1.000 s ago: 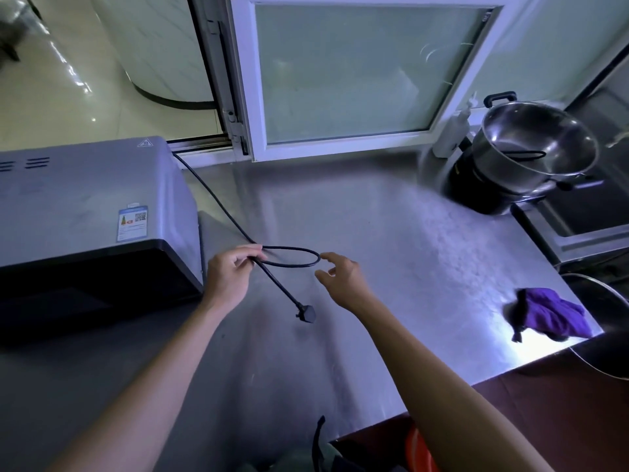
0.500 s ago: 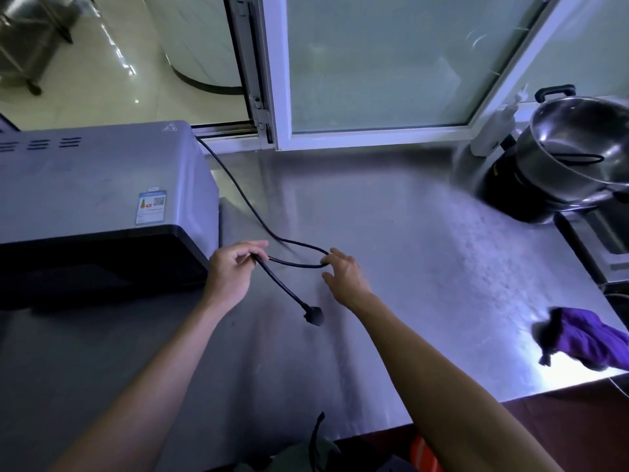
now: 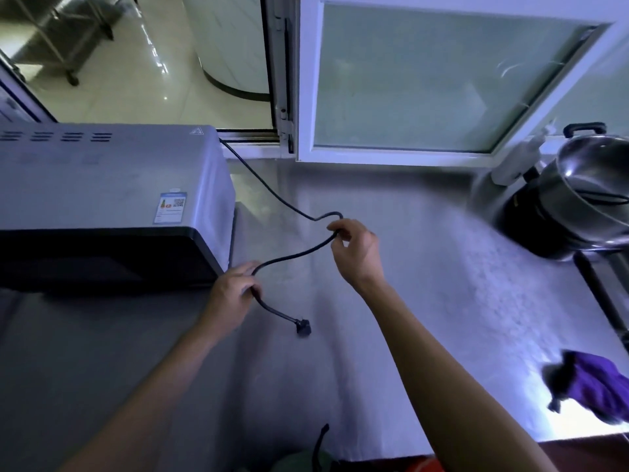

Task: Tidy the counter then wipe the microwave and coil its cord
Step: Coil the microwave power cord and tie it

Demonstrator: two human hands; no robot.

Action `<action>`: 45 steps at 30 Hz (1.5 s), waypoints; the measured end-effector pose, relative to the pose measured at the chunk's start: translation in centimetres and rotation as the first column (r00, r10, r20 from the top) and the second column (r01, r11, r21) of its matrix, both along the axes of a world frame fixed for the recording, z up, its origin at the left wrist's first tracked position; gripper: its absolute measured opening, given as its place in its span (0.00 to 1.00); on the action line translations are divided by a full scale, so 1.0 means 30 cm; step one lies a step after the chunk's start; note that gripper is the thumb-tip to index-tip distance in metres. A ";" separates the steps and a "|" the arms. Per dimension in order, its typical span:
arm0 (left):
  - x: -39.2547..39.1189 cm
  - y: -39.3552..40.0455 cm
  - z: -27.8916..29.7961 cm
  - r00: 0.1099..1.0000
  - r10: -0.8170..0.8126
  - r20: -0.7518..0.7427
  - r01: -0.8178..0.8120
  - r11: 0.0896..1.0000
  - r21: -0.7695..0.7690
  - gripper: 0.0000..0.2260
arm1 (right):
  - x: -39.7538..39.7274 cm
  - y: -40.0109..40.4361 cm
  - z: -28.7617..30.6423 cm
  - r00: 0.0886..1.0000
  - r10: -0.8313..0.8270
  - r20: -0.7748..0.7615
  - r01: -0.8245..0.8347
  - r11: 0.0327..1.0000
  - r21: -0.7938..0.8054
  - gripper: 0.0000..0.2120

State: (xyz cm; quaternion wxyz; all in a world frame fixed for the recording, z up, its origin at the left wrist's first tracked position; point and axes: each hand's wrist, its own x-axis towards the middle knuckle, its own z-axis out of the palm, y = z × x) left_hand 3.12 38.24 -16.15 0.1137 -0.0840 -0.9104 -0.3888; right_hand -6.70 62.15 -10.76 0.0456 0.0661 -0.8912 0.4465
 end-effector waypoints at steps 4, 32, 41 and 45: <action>0.000 -0.004 -0.035 0.999 0.024 0.042 -0.021 0.998 -0.065 0.19 | -0.005 -0.053 0.075 0.999 0.033 -0.027 -0.035 0.995 -0.092 0.13; -0.379 0.242 0.188 0.999 -0.048 0.025 0.044 0.991 0.126 0.54 | 0.031 -0.099 0.420 0.983 0.122 -0.140 -0.138 0.984 -0.114 0.23; -0.501 0.260 0.265 0.994 -0.101 -0.032 0.104 0.985 0.137 0.45 | 0.056 -0.051 0.514 0.971 0.108 -0.214 -0.133 0.986 -0.105 0.23; -0.526 0.268 0.280 0.993 -0.111 -0.044 0.116 0.983 0.139 0.37 | 0.060 -0.037 0.509 0.977 0.096 -0.190 -0.123 0.983 -0.137 0.22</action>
